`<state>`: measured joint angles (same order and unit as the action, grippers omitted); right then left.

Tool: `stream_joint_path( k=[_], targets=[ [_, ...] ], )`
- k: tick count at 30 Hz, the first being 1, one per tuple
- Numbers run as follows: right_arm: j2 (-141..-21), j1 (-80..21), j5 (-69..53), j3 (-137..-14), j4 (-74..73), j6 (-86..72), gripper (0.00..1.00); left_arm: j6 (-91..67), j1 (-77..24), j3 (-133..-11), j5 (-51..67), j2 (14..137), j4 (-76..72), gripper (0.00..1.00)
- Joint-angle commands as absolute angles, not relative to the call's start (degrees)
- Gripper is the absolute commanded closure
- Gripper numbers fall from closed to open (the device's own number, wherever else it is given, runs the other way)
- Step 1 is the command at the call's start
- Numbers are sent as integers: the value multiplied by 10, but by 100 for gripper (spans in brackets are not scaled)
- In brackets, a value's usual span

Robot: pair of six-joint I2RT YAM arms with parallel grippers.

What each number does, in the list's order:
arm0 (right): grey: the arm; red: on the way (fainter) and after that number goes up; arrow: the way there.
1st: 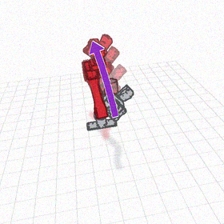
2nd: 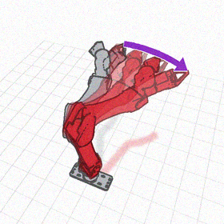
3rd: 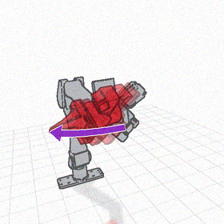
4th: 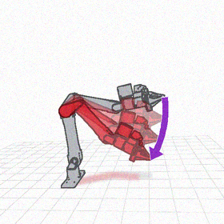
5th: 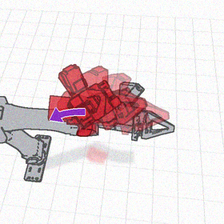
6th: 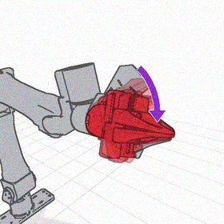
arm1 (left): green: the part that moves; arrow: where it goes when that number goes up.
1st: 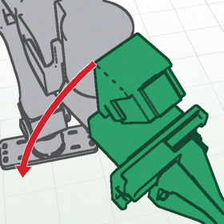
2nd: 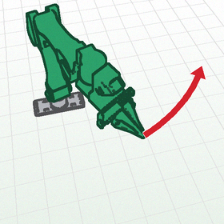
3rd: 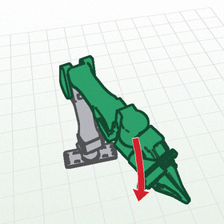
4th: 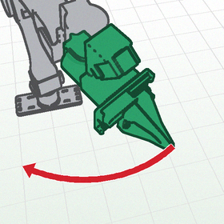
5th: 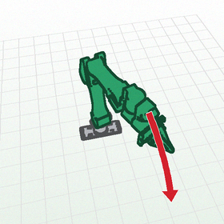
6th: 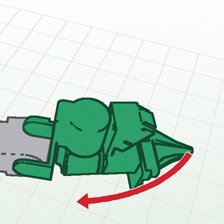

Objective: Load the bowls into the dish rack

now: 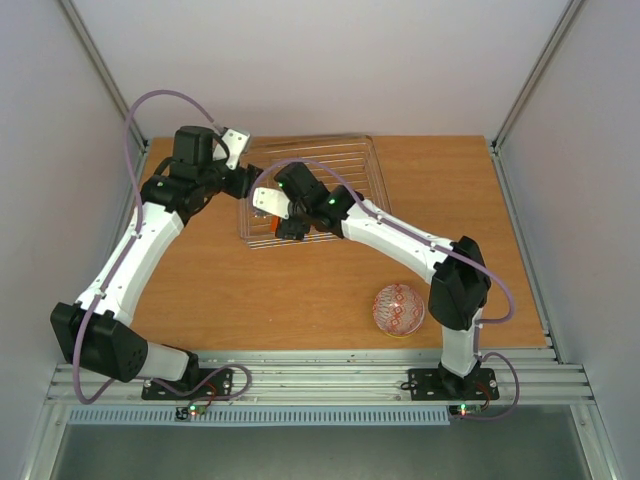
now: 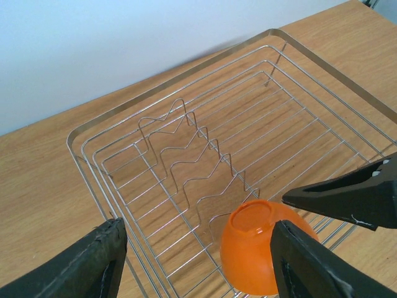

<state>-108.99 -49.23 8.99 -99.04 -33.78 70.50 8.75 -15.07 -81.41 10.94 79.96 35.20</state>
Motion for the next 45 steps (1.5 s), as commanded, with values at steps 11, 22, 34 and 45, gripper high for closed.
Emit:
stream_joint_path(
  k=[11, 22, 34, 45],
  targets=[
    [-983, -470, 240, -945, -279, 458, 1, 80, -148, -804, 120, 803, 320, 35],
    [-844, -383, 141, -830, -468, 165, 25, 57, -149, -801, 176, 822, 323, 35],
    [-699, -395, 209, -710, -756, -56, 77, 77, -232, -835, 180, 870, 374, 35],
    [-697, -463, 204, -628, -810, -165, 78, 72, -246, -847, 200, 891, 388, 35]
  ],
)
